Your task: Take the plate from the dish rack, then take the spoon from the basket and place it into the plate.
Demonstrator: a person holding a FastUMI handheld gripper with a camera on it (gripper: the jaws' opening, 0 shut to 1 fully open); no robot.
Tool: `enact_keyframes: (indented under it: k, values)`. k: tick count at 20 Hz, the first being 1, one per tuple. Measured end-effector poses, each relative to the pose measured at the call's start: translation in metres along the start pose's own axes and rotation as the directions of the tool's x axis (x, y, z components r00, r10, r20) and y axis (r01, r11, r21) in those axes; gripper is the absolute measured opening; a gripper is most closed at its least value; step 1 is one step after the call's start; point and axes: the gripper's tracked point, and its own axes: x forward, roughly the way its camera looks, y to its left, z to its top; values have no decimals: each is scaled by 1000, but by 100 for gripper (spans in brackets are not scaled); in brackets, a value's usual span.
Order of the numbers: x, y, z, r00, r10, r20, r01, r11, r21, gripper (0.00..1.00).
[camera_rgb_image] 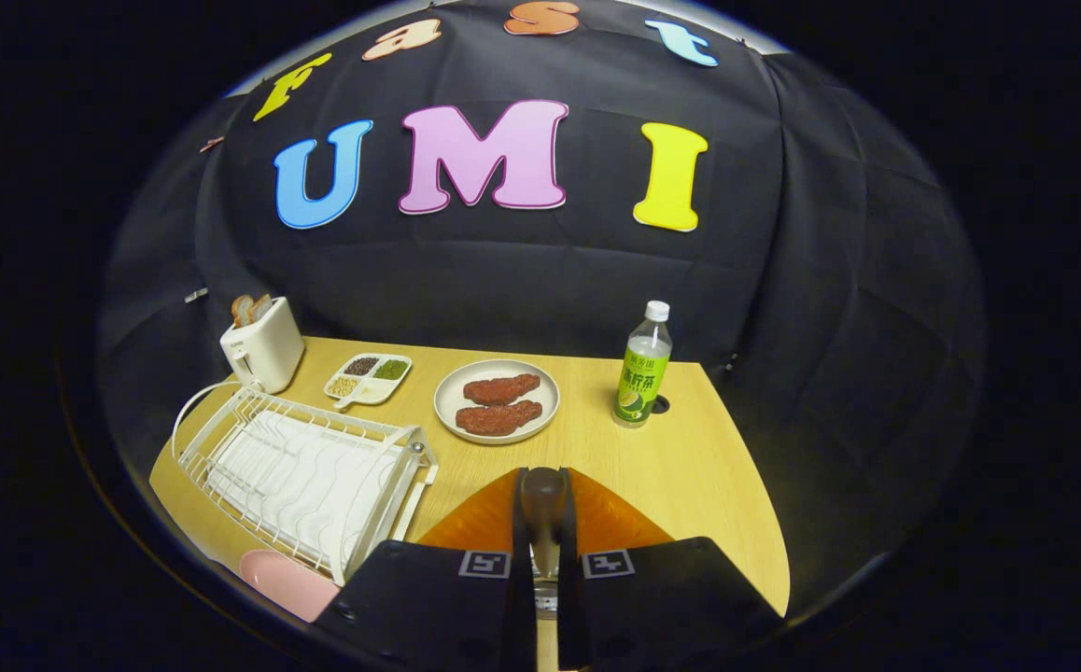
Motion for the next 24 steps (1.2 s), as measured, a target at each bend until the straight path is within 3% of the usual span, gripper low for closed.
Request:
enact_keyframes:
  k: [4, 9, 15, 24]
  values:
    - [-39, 12, 18, 999, -33, 19, 32, 998, 53, 13]
    - [-84, 46, 9, 999, -43, -15, 44, 993, 112, 13]
    - [-121, 122, -48, 993, 42, -112, -18, 978, 206, 13]
    - [-120, 228, -129, 957, 193, -219, -121, 945, 302, 13]
